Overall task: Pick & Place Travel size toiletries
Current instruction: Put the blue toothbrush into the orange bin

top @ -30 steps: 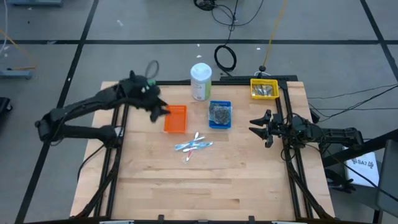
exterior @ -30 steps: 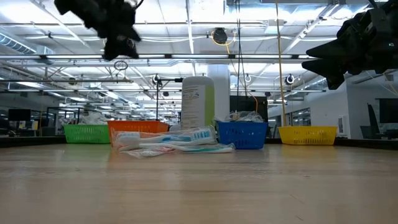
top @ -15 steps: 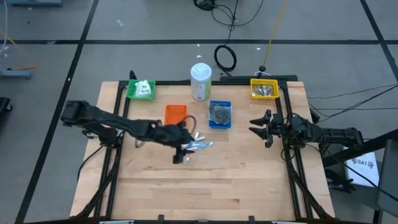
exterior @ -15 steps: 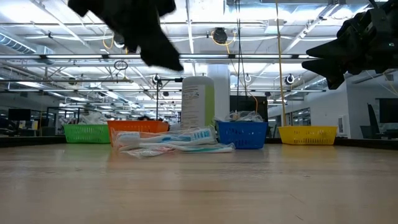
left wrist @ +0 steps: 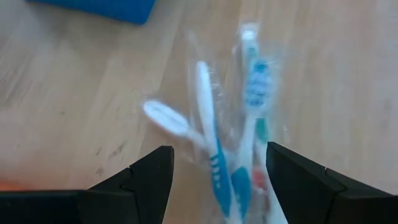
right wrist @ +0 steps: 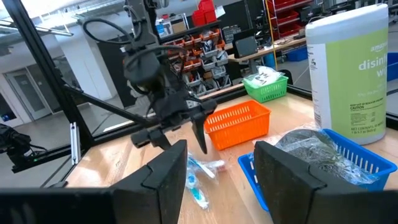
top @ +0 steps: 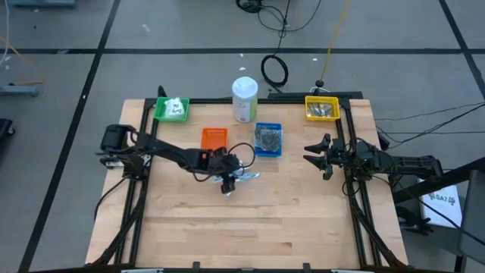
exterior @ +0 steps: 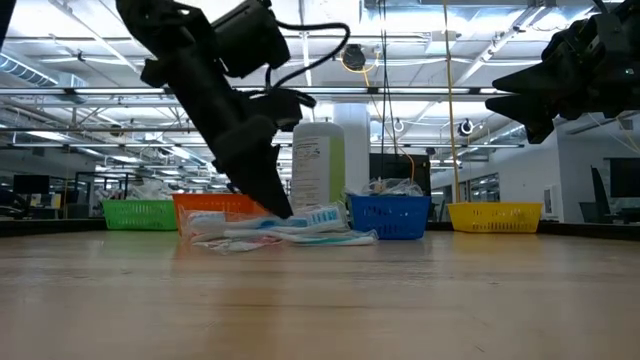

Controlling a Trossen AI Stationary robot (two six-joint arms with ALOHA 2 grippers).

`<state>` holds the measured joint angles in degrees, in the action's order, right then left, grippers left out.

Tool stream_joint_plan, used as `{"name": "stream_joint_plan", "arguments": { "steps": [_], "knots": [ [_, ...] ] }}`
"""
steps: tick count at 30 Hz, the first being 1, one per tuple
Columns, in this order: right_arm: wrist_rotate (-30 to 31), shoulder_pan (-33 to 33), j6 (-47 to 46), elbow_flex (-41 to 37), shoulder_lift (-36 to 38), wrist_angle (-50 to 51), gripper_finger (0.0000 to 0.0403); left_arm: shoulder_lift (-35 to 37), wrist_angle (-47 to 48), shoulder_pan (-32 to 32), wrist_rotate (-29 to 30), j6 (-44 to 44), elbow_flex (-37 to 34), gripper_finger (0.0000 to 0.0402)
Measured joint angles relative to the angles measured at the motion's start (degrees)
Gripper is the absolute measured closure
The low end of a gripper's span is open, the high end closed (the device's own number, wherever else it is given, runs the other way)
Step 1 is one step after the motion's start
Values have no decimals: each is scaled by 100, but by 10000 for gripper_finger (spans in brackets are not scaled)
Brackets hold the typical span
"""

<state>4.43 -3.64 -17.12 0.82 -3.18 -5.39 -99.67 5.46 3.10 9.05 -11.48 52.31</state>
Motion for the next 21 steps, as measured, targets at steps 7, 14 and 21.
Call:
{"name": "stream_joint_plan", "arguments": {
  "steps": [7, 14, 21],
  "knots": [
    [0, -2, 0, 2, 0, 0, 229, -57, 88, -68, -172, -73, 2, 155],
    [0, -2, 0, 1, 0, 0, 225, -57, 131, -68, -353, -120, 2, 230],
    [0, 0, 0, 0, 0, 0, 228, -57, 128, -68, -355, -219, 2, 329]
  ]
}}
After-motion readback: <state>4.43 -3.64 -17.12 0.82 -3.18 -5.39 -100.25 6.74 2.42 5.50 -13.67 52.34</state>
